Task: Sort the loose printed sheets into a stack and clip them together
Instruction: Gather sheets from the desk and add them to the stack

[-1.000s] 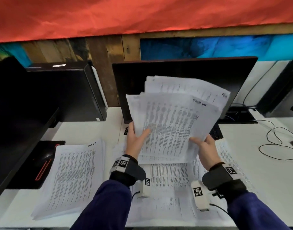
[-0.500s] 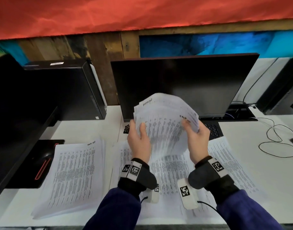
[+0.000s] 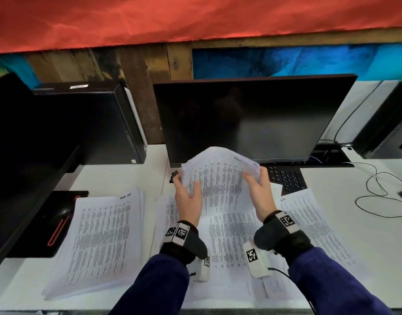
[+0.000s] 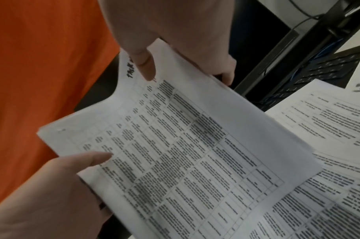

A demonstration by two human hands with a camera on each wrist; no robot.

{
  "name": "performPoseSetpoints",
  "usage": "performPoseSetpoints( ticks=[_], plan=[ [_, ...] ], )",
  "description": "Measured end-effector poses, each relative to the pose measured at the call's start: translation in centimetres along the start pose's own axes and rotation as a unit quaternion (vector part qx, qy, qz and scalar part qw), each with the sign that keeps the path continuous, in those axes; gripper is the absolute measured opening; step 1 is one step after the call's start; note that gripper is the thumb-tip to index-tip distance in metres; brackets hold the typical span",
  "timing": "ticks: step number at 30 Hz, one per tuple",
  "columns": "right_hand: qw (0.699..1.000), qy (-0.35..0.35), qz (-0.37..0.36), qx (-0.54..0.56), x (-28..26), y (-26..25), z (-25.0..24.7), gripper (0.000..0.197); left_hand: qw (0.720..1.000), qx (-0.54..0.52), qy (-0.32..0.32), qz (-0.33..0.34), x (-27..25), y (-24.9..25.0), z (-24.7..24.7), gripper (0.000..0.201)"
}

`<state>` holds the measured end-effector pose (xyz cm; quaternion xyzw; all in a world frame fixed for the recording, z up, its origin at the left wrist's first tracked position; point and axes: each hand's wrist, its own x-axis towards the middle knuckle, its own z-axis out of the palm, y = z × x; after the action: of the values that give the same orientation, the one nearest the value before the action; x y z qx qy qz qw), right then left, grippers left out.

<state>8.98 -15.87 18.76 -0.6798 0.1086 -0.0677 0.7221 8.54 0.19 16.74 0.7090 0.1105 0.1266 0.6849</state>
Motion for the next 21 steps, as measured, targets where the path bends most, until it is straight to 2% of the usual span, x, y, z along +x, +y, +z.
performPoseSetpoints(
  ticks=[6, 10, 12, 14, 15, 16, 18, 19, 20, 21],
  plan=[
    [1.0, -0.003, 0.008, 0.027, -0.2, 0.0, 0.3, 0.009, 0.999, -0.022, 0.001, -0.027, 0.2, -0.7, 0.0, 0.029],
    [0.997, -0.029, 0.043, -0.052, -0.4, 0.8, -0.1, 0.009, 0.998, 0.042, -0.025, -0.037, 0.3, -2.2, -0.3, 0.031],
    [0.997, -0.008, 0.018, -0.073, 0.0, 0.5, -0.7, 0.02, 0.996, 0.077, -0.032, -0.02, 0.8, -1.8, -0.6, 0.034],
    [0.977, 0.063, -0.102, -0.174, 0.7, -0.7, -2.1, 0.055, 0.992, 0.113, -0.05, 0.038, 1.5, -0.8, -1.0, 0.029],
    [0.948, 0.082, -0.167, -0.257, 1.1, -1.5, -2.7, 0.071, 0.984, 0.148, -0.063, 0.08, 1.9, -0.1, -1.1, 0.027],
    [0.914, 0.081, -0.216, -0.333, 1.3, -2.7, -3.2, 0.079, 0.971, 0.192, -0.075, 0.124, 2.3, 0.7, -1.1, 0.026],
    [0.861, 0.029, -0.242, -0.446, 1.5, -5.2, -3.2, 0.072, 0.929, 0.277, -0.101, 0.222, 2.7, 2.6, -0.9, 0.019],
    [0.856, -0.006, -0.226, -0.465, 1.5, -6.2, -3.0, 0.061, 0.905, 0.308, -0.109, 0.273, 2.7, 3.6, -0.6, 0.015],
    [0.867, -0.037, -0.198, -0.457, 1.7, -6.6, -2.9, 0.046, 0.881, 0.334, -0.112, 0.315, 2.7, 4.5, -0.3, 0.012],
    [0.889, -0.062, -0.172, -0.419, 1.8, -6.9, -2.9, 0.028, 0.859, 0.358, -0.111, 0.349, 2.6, 5.3, 0.0, 0.012]
  ],
)
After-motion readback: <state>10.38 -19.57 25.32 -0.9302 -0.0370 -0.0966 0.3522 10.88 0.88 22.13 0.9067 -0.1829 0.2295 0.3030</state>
